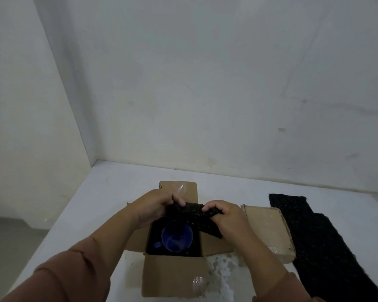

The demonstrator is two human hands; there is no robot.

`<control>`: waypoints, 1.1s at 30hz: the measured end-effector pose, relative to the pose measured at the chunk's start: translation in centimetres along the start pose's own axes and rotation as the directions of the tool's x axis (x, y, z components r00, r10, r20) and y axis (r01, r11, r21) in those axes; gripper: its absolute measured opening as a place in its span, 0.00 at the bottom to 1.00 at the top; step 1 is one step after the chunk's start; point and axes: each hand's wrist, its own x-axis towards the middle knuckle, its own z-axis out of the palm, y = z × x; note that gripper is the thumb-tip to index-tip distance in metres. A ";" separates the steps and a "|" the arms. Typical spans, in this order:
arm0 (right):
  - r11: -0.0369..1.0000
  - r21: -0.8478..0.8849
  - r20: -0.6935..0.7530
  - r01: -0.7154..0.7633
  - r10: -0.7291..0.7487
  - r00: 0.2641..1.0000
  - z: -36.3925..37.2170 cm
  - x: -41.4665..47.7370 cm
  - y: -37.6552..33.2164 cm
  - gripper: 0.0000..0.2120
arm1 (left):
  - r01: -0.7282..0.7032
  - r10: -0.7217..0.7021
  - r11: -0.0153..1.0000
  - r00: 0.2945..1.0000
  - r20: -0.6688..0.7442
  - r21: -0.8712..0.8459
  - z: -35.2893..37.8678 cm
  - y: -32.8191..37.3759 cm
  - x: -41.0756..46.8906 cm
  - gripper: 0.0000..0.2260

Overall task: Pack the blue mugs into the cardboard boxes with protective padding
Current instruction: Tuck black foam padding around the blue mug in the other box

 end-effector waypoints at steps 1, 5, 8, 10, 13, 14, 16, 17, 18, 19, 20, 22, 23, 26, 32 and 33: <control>0.995 -0.093 0.016 0.033 -0.031 0.999 -0.1 -0.1 -0.1 0.20 | 0.011 -0.012 0.998 1.000 0.018 0.068 0.0 0.0 0.1 0.10; 0.935 -0.313 0.083 0.169 -0.150 0.985 0.8 -0.4 -0.4 0.11 | -0.074 0.138 0.618 0.990 -0.015 0.783 0.4 -0.3 1.4 0.06; 0.800 -0.543 0.115 0.254 -0.229 0.967 2.4 -0.7 0.2 0.11 | -0.207 0.351 0.307 0.932 0.092 0.929 1.3 -1.3 1.9 0.04; 0.752 -0.606 0.079 0.259 -0.267 0.960 3.6 -1.2 0.0 0.08 | -0.268 0.448 0.187 0.880 0.161 0.945 1.7 -1.7 2.0 0.03; 0.704 -0.625 0.137 0.337 -0.326 0.935 4.8 -1.7 0.2 0.08 | -0.356 0.563 0.016 0.775 0.286 0.934 2.1 -1.8 1.9 0.09; 0.694 -0.627 0.192 0.353 -0.301 0.934 5.2 -1.9 0.2 0.06 | -0.371 0.563 -0.028 0.762 0.321 0.928 2.2 -1.9 1.7 0.11; 0.616 -0.714 0.243 0.334 -0.229 0.942 5.6 -2.3 0.1 0.07 | -0.380 0.540 -0.084 0.760 0.362 0.921 2.3 -2.4 1.7 0.13; 0.565 -0.751 0.265 0.340 -0.213 0.940 5.7 -2.5 -0.3 0.08 | -0.377 0.524 -0.100 0.766 0.371 0.921 2.2 -2.7 1.7 0.14; 0.502 -0.798 0.268 0.333 -0.200 0.943 5.9 -2.6 -0.6 0.10 | -0.370 0.498 -0.110 0.782 0.374 0.922 2.0 -3.0 1.7 0.14; 0.450 -0.829 0.274 0.331 -0.190 0.943 6.5 -2.5 -0.7 0.10 | -0.362 0.480 -0.122 0.793 0.374 0.924 1.9 -3.2 1.8 0.14; 0.454 -0.825 0.293 0.336 -0.165 0.942 7.1 -2.5 -0.7 0.10 | -0.355 0.466 -0.131 0.802 0.374 0.925 1.8 -3.5 1.8 0.13; 0.441 -0.831 0.331 0.341 -0.102 0.938 7.9 -2.5 -0.5 0.13 | -0.351 0.423 -0.132 0.826 0.373 0.927 1.7 -3.6 1.8 0.10; 0.428 -0.837 0.335 0.339 -0.088 0.938 7.9 -2.3 -0.5 0.14 | -0.345 0.407 -0.138 0.835 0.371 0.928 1.7 -3.7 1.8 0.09; 0.395 -0.852 0.339 0.344 -0.084 0.937 7.9 -1.8 -0.5 0.15 | -0.312 0.361 -0.165 0.864 0.351 0.936 1.7 -3.9 2.1 0.10; 0.315 -0.900 0.282 0.301 -0.107 0.954 7.4 -1.2 0.1 0.11 | -0.274 0.355 -0.250 0.867 0.351 0.929 1.8 -3.7 2.0 0.05; 0.322 -0.896 0.287 0.306 -0.106 0.952 7.3 -1.2 0.2 0.11 | -0.280 0.340 -0.274 0.867 0.365 0.920 1.8 -3.7 2.0 0.03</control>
